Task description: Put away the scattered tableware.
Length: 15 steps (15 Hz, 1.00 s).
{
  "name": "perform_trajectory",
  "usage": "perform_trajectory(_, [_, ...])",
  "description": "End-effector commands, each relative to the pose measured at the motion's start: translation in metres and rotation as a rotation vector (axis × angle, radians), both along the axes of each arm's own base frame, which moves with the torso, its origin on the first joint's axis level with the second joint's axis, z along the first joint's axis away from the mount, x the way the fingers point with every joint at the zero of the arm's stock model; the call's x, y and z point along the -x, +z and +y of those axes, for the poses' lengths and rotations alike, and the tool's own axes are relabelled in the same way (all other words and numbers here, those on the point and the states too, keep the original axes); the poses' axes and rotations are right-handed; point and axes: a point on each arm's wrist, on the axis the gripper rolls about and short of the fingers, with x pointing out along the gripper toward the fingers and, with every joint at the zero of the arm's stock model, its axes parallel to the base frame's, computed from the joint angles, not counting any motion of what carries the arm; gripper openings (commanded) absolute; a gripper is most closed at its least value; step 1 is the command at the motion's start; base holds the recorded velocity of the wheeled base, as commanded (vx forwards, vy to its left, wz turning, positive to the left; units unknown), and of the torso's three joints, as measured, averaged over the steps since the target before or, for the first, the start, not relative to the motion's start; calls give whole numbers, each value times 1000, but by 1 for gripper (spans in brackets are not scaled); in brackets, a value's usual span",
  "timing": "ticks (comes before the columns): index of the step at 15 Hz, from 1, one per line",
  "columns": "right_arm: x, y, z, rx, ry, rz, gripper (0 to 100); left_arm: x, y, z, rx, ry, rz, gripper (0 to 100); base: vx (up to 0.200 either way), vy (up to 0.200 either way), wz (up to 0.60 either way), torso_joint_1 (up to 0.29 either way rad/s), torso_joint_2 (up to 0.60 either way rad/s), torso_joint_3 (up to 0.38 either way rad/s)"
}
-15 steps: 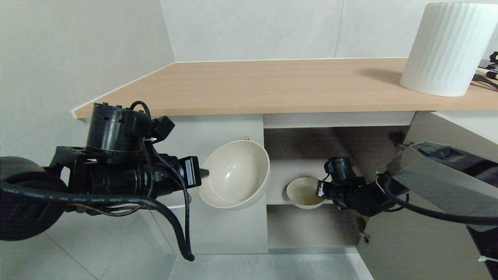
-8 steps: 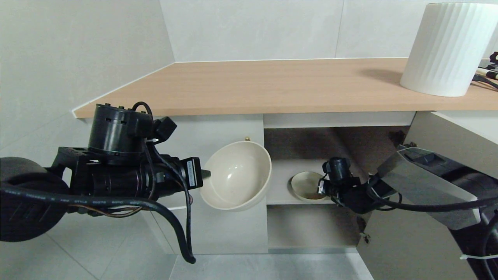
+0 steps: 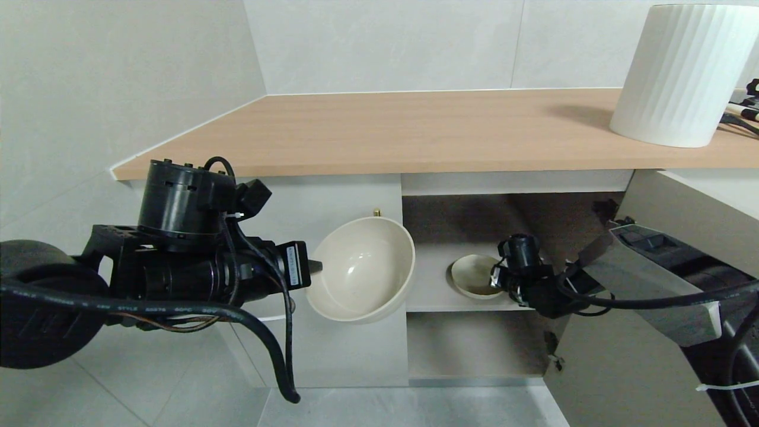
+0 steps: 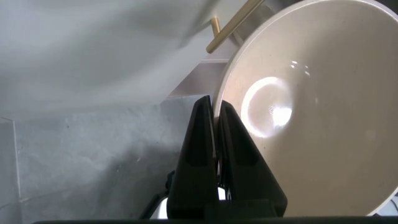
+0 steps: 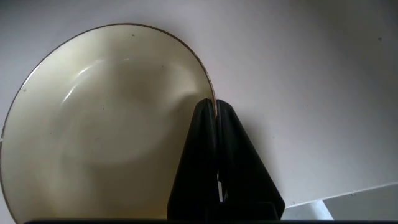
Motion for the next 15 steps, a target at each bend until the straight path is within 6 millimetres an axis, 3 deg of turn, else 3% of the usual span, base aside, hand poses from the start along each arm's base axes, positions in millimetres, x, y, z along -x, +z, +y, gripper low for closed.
perform_trajectory(1, [-1,1,0,-2,-1,-6,0,0,0,0,0,0,0,0,0,0,0,0,0,0])
perform_trajectory(8, [-2,3,0,-6,-2,-12,0,0,0,0,1,0,-1,0,0,0,0,0,0,0])
perform_trajectory(9, [-2,3,0,-6,-2,-12,100,-1,0,0,0,0,0,0,0,0,0,0,0,0])
perform_trajectory(15, [-3,5,0,-10,-4,-19,100,-1,-1,0,0,0,2,0,0,0,0,0,0,0])
